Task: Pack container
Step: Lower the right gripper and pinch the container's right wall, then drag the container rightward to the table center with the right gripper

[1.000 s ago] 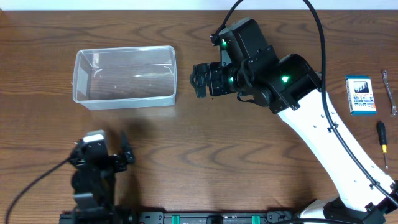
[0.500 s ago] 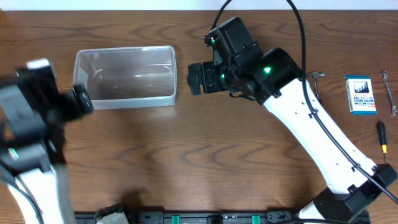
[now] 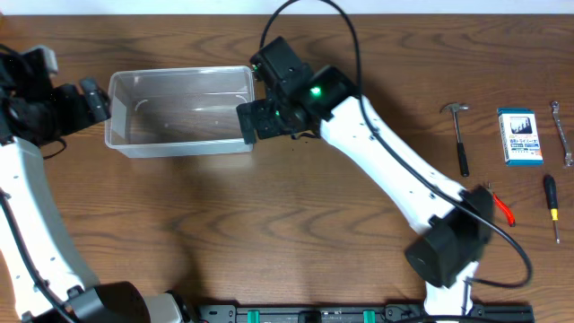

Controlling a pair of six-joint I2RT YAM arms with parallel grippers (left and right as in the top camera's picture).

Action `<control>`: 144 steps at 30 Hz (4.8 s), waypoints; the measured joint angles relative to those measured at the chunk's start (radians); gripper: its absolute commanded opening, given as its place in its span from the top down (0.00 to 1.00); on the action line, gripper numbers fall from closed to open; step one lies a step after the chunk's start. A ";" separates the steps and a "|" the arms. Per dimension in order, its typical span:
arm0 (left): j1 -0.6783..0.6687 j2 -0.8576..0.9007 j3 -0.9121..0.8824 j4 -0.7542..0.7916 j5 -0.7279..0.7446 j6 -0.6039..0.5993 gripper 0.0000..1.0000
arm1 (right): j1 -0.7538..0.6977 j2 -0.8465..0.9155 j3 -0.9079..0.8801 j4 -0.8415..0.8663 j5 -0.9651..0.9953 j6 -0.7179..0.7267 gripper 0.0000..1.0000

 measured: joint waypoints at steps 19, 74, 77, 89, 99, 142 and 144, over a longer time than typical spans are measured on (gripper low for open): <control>0.050 0.075 0.001 0.016 0.019 0.003 0.02 | -0.010 0.133 0.107 0.048 0.078 0.095 0.01; 0.050 0.364 0.008 0.036 0.035 0.137 0.02 | -0.053 0.291 0.114 0.047 0.049 0.086 0.01; 0.051 0.364 0.008 0.042 0.035 0.136 0.02 | -0.053 0.291 0.114 0.047 0.049 0.084 0.01; 0.051 0.364 0.008 0.043 0.035 0.140 0.08 | -0.067 0.291 0.114 0.065 0.043 0.076 0.07; 0.050 0.364 0.008 0.043 0.035 0.140 0.07 | -0.068 0.291 0.114 0.075 0.039 0.071 0.46; 0.051 0.364 0.008 0.043 0.028 0.140 0.86 | -0.067 0.288 0.114 0.117 0.098 0.029 0.99; 0.050 0.364 0.008 0.043 0.028 0.140 0.86 | -0.067 0.280 0.114 0.117 0.104 0.026 0.99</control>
